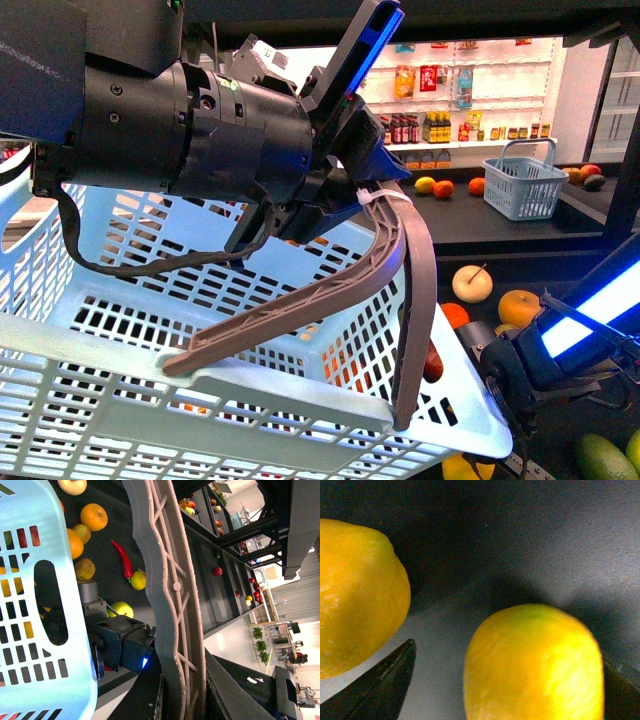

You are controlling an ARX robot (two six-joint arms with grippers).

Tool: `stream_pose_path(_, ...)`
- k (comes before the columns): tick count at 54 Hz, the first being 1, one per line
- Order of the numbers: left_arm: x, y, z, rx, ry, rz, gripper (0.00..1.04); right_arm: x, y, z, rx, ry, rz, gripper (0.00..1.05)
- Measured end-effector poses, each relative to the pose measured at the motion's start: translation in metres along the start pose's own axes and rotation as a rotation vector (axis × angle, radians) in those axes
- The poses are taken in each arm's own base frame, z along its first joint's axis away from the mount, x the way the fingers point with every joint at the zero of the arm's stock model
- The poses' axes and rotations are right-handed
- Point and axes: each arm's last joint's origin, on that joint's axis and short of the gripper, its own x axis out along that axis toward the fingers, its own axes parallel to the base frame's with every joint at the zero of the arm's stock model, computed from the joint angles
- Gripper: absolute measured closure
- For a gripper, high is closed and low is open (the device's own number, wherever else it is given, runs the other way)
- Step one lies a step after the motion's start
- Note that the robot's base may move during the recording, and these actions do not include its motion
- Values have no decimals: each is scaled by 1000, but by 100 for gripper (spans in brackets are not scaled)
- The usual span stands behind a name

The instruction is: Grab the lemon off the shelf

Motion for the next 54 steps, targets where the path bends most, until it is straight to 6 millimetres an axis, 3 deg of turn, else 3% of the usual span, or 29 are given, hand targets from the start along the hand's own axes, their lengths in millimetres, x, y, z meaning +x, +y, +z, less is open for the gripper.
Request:
stream_pose_path(13, 0, 0, 0, 1, 1, 0, 93, 2, -9, 1, -13, -13, -3, 43)
stream_pose_path(24, 0, 0, 0, 0, 0, 0, 93, -16, -29, 12, -56, -105, -47, 51)
stream_pose_path(32, 0, 0, 0, 0, 0, 0, 93, -70, -42, 56, -133, -376, -97, 51)
stream_pose_path(36, 0, 0, 0, 0, 0, 0, 93, -108, -43, 82, -116, -449, -21, 51)
stream_pose_path(40, 0, 0, 0, 1, 0, 0, 93, -138, -41, 95, -102, -468, 65, 51)
stream_pose_path(46, 0, 0, 0, 0, 1, 0, 93, -176, -33, 100, -94, -416, 249, 51)
stream_pose_path(54, 0, 0, 0, 0, 0, 0, 93, -217, -13, 88, -100, -292, 503, 51)
